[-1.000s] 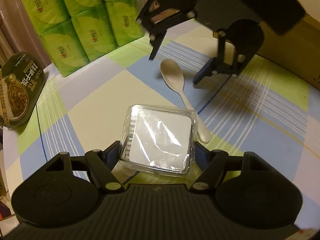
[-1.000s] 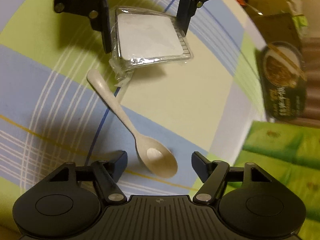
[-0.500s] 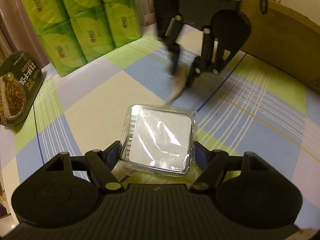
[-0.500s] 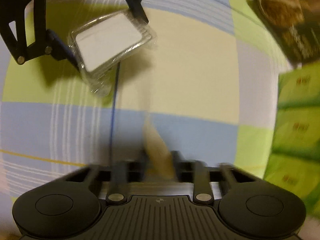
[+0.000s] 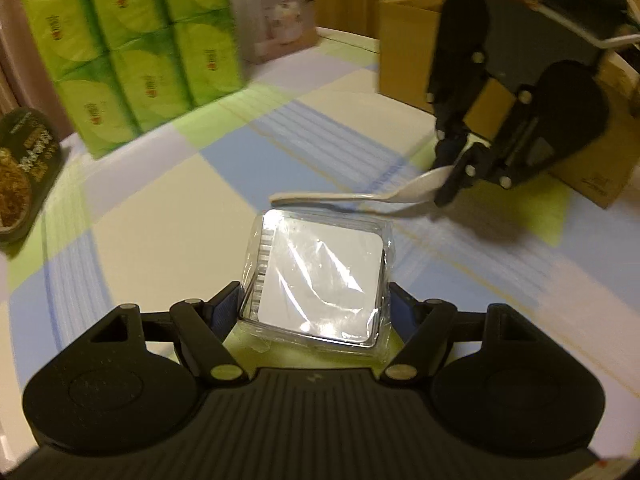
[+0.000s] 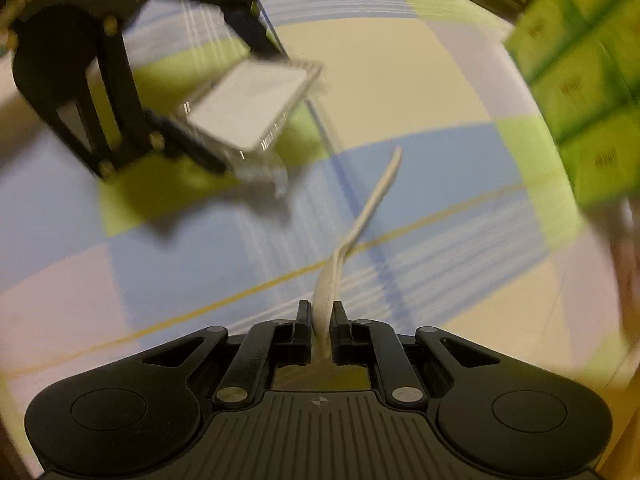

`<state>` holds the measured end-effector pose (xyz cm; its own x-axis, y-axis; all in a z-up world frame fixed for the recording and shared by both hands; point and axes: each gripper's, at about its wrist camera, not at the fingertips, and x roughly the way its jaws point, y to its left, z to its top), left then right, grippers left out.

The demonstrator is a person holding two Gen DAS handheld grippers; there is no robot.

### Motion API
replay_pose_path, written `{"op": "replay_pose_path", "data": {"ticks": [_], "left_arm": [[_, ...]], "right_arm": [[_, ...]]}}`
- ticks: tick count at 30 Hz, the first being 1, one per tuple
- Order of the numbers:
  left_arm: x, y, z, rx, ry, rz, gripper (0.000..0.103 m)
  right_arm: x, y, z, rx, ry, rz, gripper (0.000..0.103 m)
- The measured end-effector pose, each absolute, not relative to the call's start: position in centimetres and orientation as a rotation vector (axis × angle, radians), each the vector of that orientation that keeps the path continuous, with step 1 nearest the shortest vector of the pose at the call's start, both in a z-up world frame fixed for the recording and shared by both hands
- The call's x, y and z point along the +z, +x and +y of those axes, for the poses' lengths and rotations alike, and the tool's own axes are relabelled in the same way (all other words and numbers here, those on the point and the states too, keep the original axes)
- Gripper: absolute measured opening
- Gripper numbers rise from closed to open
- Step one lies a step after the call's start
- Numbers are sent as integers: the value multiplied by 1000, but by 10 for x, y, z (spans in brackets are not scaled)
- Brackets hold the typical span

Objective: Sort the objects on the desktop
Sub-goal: 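Grasp the wrapped white packet with the left tool while the right tool grasps the spoon handle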

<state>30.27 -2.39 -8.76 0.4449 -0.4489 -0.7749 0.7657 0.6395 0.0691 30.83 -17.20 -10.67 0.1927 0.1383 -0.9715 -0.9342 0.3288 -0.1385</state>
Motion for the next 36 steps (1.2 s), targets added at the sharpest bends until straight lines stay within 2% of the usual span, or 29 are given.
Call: {"op": "replay_pose_path", "data": {"ticks": [12, 22, 32, 35, 36], "left_arm": [[-63, 212, -53, -701, 480, 800, 72], [-65, 139, -72, -711, 526, 799, 72], [-86, 126, -90, -760, 578, 829, 72], [-87, 130, -87, -755, 546, 831, 72], [-87, 132, -88, -751, 544, 831, 72]], "right_arm": [[-93, 151, -261, 674, -393, 1060, 3], [-106, 80, -286, 557, -243, 978, 4], [-120, 59, -286, 482, -273, 873, 5], [-124, 59, -287, 449, -252, 853, 16], [-124, 58, -287, 443, -243, 852, 28]]}}
